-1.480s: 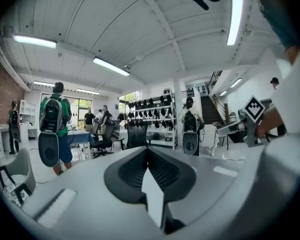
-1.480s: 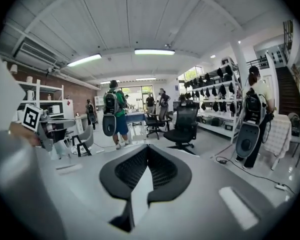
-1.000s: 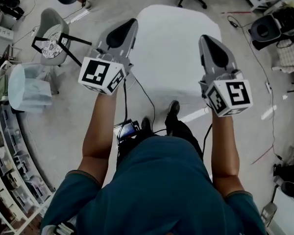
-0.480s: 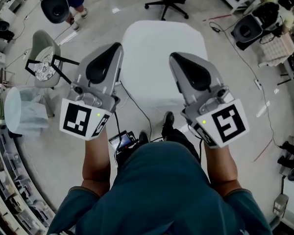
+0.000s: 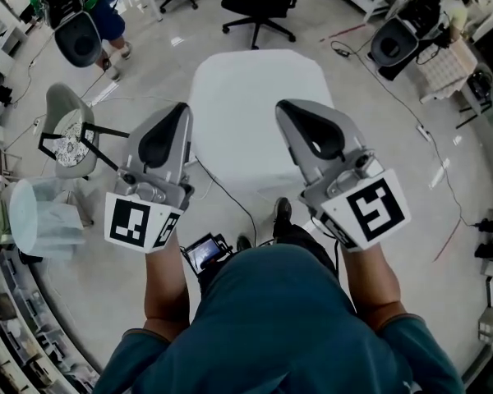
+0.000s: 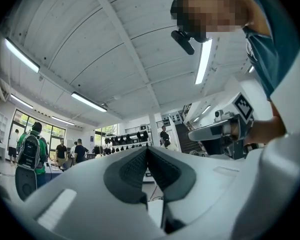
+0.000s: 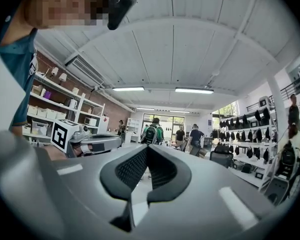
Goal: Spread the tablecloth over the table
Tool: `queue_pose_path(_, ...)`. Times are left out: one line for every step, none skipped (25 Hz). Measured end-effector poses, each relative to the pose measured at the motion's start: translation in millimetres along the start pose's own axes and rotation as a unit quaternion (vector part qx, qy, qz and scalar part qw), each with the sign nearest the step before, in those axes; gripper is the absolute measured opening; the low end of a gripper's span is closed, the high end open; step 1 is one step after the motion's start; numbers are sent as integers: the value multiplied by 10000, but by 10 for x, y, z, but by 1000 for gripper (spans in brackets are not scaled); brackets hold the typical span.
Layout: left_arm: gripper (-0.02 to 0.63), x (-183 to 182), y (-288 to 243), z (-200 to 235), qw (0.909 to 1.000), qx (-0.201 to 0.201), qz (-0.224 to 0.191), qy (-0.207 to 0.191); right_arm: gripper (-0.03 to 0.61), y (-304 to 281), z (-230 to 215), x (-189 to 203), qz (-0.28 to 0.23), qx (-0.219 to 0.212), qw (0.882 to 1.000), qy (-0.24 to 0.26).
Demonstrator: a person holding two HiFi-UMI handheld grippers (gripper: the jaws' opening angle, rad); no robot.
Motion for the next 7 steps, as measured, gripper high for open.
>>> queue_pose_path(-1,2,2,0,10000,-6,9,11,8,1,-9,-7,-31,8,10000,-2)
queue_pose_path(0,0,6,0,10000,-13,13,18,8,4,-18,-12,-36,28,10000,11)
queue_pose_path(0,-6,10,-3,10000,-19,13,22,8,12,-25,-15,-23,54,10000,29)
queue_pose_path(-1,-14,14,-8,10000,-24,14,25,8,23,-30,-21,-12,75,10000,41)
queue_pose_path(0,-25,17,-15,10000,-28,16,30,8,35,-34,-31,-7,91,9999,47)
queue_pose_path(0,-36,19,-22,10000,-32,20,35,8,47,-37,-43,-7,104,9999,50)
queue_pose_path(0,-48,22,-30,10000,-36,24,41,8,59,-39,-56,-8,115,9999,53)
Point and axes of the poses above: the fingertips, and each gripper's own axes: y backward along the fingers, z to its left, x out of its underside, the point moved 10 cm from there along y, backward along the fingers, and after that the axes turned 8 degrees about -z, right-handed, at the moved point
